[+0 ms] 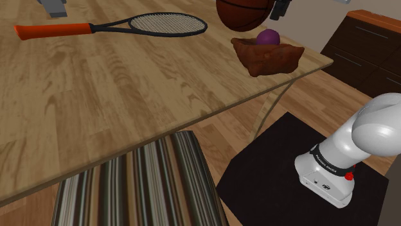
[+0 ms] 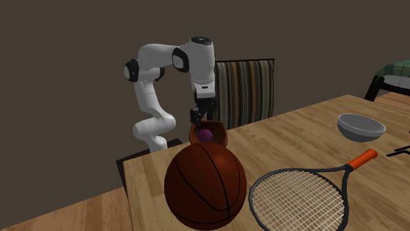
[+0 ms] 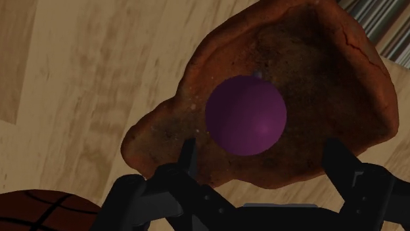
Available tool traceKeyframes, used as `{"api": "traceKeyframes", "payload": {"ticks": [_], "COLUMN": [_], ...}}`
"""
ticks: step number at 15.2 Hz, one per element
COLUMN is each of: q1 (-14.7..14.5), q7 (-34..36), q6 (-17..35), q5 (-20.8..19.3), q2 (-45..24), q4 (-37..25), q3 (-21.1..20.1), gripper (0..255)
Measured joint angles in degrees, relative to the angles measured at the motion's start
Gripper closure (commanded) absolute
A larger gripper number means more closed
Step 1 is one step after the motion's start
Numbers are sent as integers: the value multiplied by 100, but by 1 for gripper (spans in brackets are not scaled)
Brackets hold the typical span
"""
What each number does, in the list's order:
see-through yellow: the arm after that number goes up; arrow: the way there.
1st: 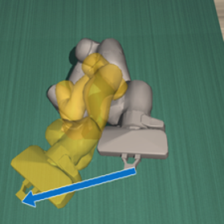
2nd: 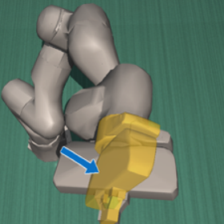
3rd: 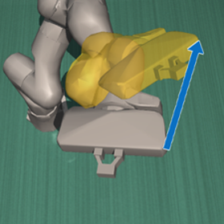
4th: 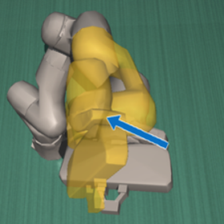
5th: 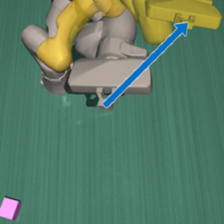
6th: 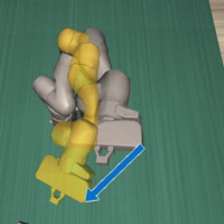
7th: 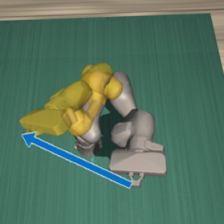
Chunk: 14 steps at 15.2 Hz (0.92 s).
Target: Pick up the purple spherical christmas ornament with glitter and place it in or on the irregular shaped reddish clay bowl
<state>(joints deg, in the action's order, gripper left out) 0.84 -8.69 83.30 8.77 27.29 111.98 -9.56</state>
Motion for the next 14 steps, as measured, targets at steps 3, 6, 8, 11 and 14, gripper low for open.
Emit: {"api": "traceKeyframes", "payload": {"ticks": [3,6,8,11,14], "q1": [0,13,26,30,30], "q7": [0,13,34,46,50], "q6": [0,-219,-544,-693,-712], "q5": [0,-22,-44,-51,-52], "q2": [0,-131,-272,-327,-338], "q4": [0,-351,-820,-1020,-1047], "q3": [0,16,39,46,45], "gripper": [0,0,0,0,0]}}
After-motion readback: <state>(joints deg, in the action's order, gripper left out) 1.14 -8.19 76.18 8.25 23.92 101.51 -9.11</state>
